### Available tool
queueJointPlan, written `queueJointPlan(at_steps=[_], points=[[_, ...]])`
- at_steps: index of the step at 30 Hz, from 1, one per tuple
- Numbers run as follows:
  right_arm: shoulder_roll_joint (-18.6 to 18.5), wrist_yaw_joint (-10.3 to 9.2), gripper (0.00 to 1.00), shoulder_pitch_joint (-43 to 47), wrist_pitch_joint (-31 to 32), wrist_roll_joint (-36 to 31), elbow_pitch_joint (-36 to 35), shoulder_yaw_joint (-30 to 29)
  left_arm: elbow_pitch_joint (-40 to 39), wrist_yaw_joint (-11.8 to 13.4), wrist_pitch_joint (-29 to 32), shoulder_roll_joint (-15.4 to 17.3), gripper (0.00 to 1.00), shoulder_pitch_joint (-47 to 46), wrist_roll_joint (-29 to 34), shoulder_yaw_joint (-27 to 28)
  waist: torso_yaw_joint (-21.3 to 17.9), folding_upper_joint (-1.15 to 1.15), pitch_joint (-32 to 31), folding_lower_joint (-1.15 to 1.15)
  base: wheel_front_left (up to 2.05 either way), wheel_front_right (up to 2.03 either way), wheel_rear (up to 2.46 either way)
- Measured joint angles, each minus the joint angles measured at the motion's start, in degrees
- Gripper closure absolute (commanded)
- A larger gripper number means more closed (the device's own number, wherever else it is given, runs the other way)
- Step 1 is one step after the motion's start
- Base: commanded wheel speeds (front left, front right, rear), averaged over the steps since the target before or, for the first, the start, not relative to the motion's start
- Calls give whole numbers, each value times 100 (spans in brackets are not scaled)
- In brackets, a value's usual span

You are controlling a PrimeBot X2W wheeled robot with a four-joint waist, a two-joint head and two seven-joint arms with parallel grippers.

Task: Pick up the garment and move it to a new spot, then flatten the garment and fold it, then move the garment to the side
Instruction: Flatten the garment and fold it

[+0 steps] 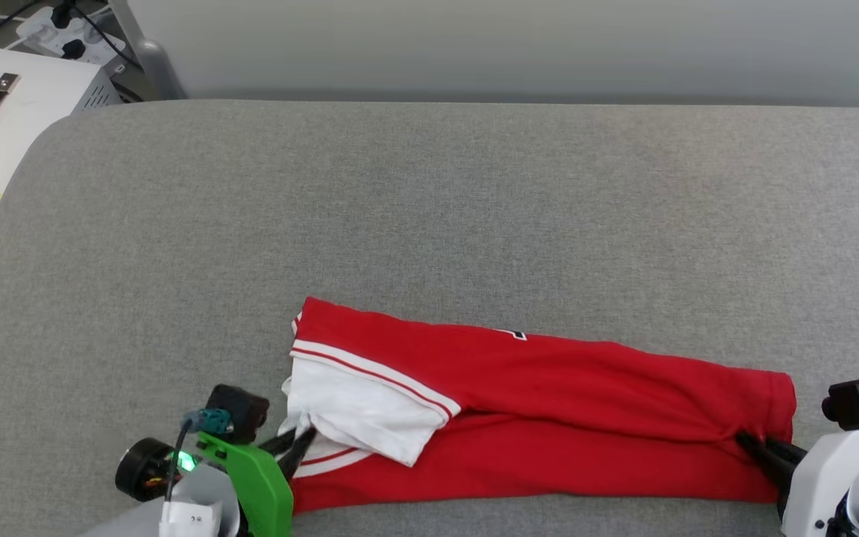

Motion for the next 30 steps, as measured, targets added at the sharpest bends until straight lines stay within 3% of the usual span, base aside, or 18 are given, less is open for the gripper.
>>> queueJointPlan(at_steps=[4, 10, 13, 18, 23, 30], points=[[-7, 0, 0, 1, -2, 221, -237, -148, -16, 280, -536, 46, 0, 19, 103, 212, -15, 0, -99, 0, 0, 0, 0], [-178, 0, 0, 51, 98, 762, -787, -678, -305, 951, -984, 160, 0, 181, 341, 724, 17, 0, -242, 0, 0, 0, 0], [-358, 0, 0, 62, 276, 895, -872, -1006, -456, 1303, -1028, 140, 0, 341, 580, 1201, 63, 0, -266, 0, 0, 0, 0], [-435, 0, 0, 166, 958, 1421, -622, -1404, -798, 1761, -1033, -103, 0, 764, 1500, 2305, 132, 0, -247, 0, 0, 0, 0], [-453, 0, 0, 216, 1558, 1636, -180, -1521, -958, 1970, -1033, -519, 0, 1400, 2440, 3295, 186, 0, -152, 0, 0, 0, 0], [-165, 0, 0, 165, 1760, 1633, 183, -1351, -1091, 1976, -1033, -1274, 0, 2174, 3455, 4511, 286, 0, -24, 0, 0, 0, 0]])
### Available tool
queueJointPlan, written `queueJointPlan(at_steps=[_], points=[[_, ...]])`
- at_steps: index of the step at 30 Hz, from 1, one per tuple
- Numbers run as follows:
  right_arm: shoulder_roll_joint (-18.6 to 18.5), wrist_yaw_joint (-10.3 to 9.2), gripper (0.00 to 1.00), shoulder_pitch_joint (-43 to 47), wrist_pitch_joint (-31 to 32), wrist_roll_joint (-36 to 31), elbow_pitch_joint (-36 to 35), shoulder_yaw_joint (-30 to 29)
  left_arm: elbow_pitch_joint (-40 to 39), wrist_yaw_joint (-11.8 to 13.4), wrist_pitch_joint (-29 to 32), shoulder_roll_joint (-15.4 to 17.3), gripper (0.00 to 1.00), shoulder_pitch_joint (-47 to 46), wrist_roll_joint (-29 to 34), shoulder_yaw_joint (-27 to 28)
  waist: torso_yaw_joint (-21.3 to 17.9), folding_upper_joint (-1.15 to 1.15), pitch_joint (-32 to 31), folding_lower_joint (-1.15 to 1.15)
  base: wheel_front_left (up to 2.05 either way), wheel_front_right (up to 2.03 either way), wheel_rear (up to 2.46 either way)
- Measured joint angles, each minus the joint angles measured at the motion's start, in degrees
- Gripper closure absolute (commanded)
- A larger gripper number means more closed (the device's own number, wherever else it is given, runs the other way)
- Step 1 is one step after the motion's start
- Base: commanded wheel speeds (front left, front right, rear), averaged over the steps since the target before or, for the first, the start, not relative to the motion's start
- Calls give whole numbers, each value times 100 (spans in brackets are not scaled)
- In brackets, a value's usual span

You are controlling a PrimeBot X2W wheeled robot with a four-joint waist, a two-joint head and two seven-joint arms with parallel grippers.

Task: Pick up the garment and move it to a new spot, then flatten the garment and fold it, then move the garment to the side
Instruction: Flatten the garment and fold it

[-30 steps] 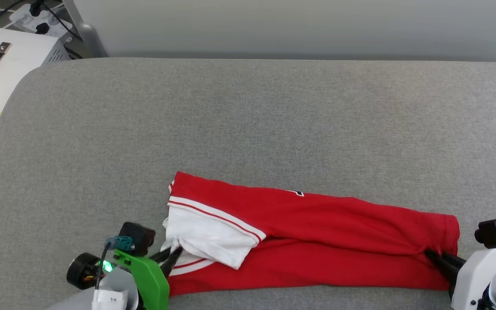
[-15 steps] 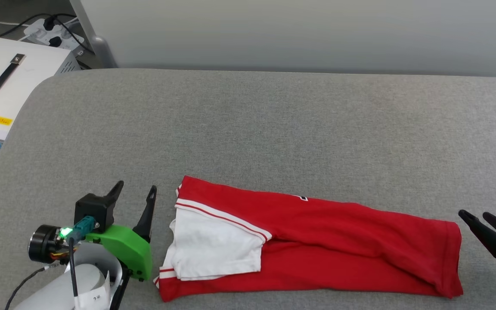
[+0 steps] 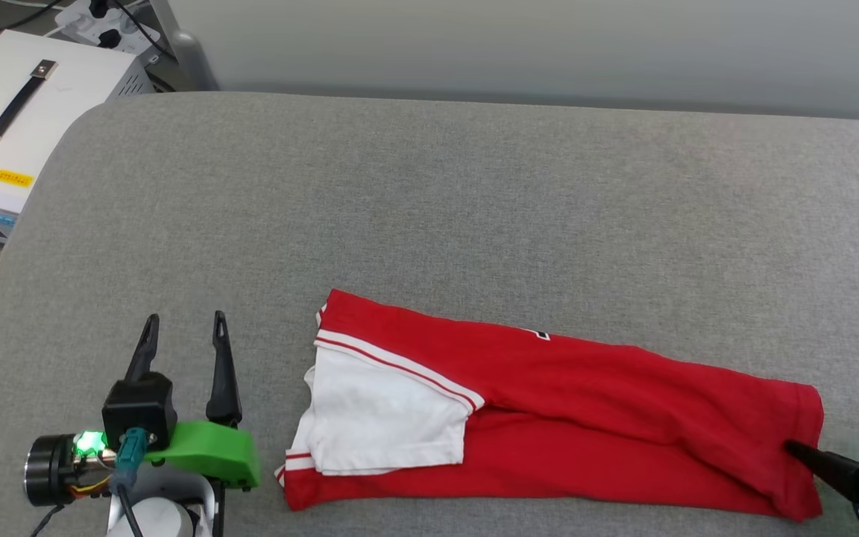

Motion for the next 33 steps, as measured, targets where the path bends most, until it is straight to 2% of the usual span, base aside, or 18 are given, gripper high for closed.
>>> queueJointPlan(at_steps=[4, 15, 16, 17, 18, 28, 33], points=[[132, 0, 0, -98, 4, -44, 151, 136, -157, -160, 0, -392, 0, 327, 547, 476, 63, 0, 48, 0, 0, 0, 0], [320, 0, 0, -494, -134, -122, 389, 689, -131, -899, 0, -1349, 0, 613, 1533, 1261, 104, 0, 66, 0, 0, 0, 0], [314, 0, 58, -514, -212, -152, 410, 744, -114, -960, 0, -1412, 0, 634, 1615, 1318, 106, 0, 59, 0, 0, 0, 0], [311, 0, 88, -525, -283, -157, 435, 791, -101, -1014, 0, -1460, 0, 655, 1682, 1377, 107, 0, 52, 0, 0, 0, 0], [303, 0, 100, -539, -337, -157, 454, 827, -91, -1051, 0, -1497, 0, 669, 1731, 1421, 107, 0, 45, 0, 0, 0, 0], [27, 1, 100, -627, -705, -74, 708, 1069, -109, -1612, 0, -1806, 0, 761, 2118, 1731, 95, 0, -128, 0, 0, 0, 0], [-385, 1, 100, -630, -760, -97, 877, 1003, -103, -1793, 0, -1914, 0, 832, 2257, 1874, 65, 0, -215, 0, 0, 0, 0]])
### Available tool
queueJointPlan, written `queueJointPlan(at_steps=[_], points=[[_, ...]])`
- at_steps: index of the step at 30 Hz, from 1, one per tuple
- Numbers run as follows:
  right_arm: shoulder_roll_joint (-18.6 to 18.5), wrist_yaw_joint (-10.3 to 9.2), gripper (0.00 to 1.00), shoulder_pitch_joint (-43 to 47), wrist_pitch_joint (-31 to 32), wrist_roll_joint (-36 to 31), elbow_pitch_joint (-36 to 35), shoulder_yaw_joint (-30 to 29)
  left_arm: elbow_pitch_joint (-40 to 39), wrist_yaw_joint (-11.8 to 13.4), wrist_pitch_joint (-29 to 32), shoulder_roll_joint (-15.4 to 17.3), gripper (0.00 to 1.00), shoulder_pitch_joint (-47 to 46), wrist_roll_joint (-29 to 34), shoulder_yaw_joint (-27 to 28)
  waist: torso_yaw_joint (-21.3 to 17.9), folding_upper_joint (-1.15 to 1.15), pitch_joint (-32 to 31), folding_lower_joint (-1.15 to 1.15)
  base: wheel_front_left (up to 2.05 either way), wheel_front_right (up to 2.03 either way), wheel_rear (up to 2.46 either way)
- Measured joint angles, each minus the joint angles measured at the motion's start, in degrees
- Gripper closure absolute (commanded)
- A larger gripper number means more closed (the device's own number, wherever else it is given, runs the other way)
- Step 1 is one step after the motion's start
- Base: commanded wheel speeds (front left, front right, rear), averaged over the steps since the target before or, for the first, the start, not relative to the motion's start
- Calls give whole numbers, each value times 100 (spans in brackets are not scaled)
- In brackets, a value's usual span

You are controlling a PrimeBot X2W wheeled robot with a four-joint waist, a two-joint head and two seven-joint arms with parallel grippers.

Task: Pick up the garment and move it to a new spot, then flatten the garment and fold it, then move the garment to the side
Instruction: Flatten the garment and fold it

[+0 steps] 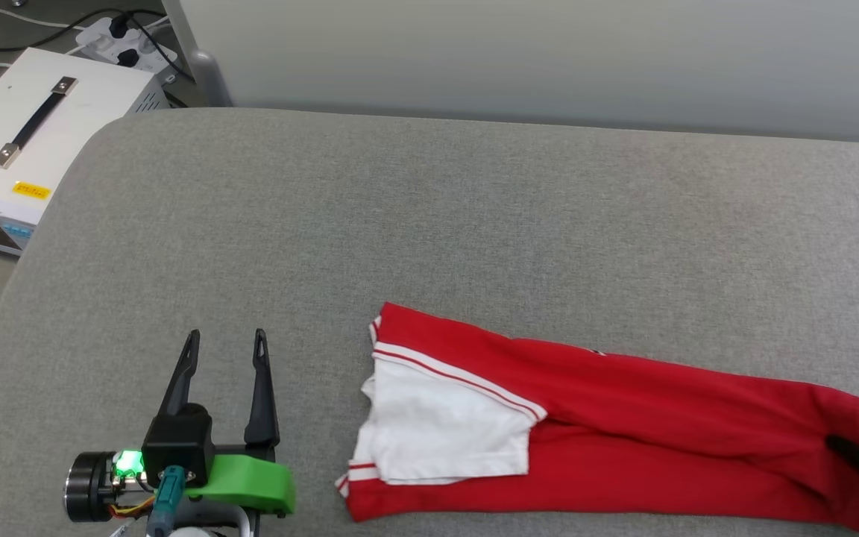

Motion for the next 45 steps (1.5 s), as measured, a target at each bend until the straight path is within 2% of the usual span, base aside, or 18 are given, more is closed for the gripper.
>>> queueJointPlan(at_steps=[5, 10, 15, 22, 27, 31, 36, 45], points=[[-409, -1, 100, -88, -42, -124, 475, -78, 64, -110, 0, -52, 0, 63, 105, 64, -62, 0, -38, 0, 0, 0, 0], [-481, -1, 100, -205, 43, -45, 527, -70, 127, -211, 0, -87, 0, 79, 201, 90, -70, 0, -120, 0, 0, 0, 0], [-452, -2, 100, -123, 331, 396, -207, 60, 138, -240, 0, -136, 0, 142, 261, 156, -58, 0, -234, 0, 0, 0, 0], [-467, -2, 100, -22, 612, 385, -1600, 344, 135, -265, 0, -186, 0, 244, 305, 222, -101, 0, -292, 0, 0, 0, 0], [-133, -2, 100, -203, 999, 261, -2258, 664, 112, -289, 0, -236, 0, 242, 361, 219, -103, 0, -199, 0, 0, 0, 0], [285, -2, 100, -639, 1150, -41, -2406, 1022, 112, -309, 0, -265, 0, 211, 367, 209, -84, 0, -78, 0, 0, 0, 0], [790, -2, 100, -1271, 1203, -452, -2172, 1601, 123, -325, 0, -331, 0, 132, 398, 191, -38, 0, 73, 0, 0, 0, 0], [1668, -2, 100, -2319, 1087, -737, -1332, 2585, 156, -357, 0, -392, 0, -51, 399, 197, 51, 0, 348, 0, 0, 0, 0]])
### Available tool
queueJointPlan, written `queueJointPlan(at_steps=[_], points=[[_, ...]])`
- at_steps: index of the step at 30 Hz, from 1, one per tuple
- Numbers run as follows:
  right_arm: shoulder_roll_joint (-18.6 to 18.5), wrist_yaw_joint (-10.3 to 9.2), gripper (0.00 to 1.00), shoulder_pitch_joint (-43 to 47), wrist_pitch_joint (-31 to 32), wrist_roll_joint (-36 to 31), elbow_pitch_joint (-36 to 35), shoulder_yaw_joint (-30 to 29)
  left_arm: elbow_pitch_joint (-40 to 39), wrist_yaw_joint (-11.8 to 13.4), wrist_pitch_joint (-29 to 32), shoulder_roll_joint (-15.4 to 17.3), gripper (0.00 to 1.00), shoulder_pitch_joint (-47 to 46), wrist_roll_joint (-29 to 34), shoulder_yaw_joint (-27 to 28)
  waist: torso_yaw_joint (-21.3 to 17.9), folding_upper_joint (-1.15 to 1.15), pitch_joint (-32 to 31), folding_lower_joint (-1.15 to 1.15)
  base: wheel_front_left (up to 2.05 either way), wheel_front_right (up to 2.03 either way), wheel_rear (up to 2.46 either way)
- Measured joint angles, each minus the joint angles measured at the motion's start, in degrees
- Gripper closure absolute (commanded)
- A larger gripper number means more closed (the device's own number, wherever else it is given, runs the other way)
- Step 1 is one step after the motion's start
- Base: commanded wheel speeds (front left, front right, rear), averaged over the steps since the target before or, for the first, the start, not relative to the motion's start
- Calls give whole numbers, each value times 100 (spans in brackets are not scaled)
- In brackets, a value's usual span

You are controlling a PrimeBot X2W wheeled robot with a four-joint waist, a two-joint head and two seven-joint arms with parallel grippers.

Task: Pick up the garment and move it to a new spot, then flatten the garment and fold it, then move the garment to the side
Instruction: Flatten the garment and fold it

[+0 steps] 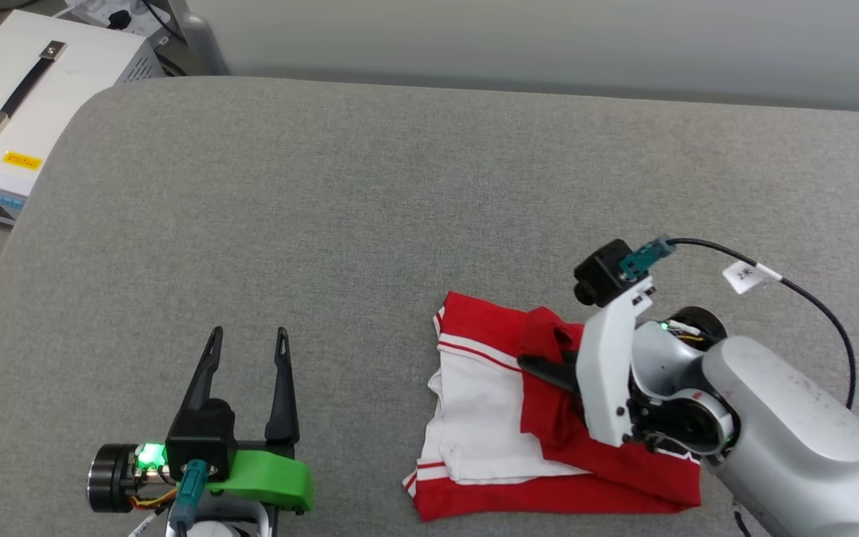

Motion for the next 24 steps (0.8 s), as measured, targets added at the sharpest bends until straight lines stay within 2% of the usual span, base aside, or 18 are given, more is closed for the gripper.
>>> queueJointPlan(at_steps=[4, 10, 14, 15, 16, 17, 24], points=[[231, 0, 100, -338, -179, -210, 508, 461, 27, -2, 0, -30, 0, -79, 8, -29, 28, 0, 106, 0, 0, 0, 0], [467, 0, 100, -372, -409, -257, 1432, 955, 66, -5, 0, -63, 0, -148, 8, -44, 86, 0, 168, 0, 0, 0, 0], [489, 0, 100, -416, -736, -191, 1617, 1129, 98, -5, 0, -93, 0, -148, 8, -42, 86, 0, 141, 0, 0, 0, 0], [485, 0, 86, -417, -824, -151, 1625, 1134, 109, -5, 0, -99, 0, -147, 8, -42, 81, 0, 128, 0, 0, 0, 0], [468, 0, 62, -417, -936, -104, 1624, 1140, 125, -5, 0, -103, 0, -146, 8, -42, 76, 0, 103, 0, 0, 0, 0], [435, 0, 2, -417, -1085, -96, 1604, 1147, 136, -5, 0, -105, 0, -143, 8, -34, 72, 0, 74, 0, 0, 0, 0], [11, 0, 0, -403, -2140, -20, 969, 935, 129, -4, 0, -110, 0, -94, 27, 19, -26, 0, -147, 0, 0, 0, 0]])
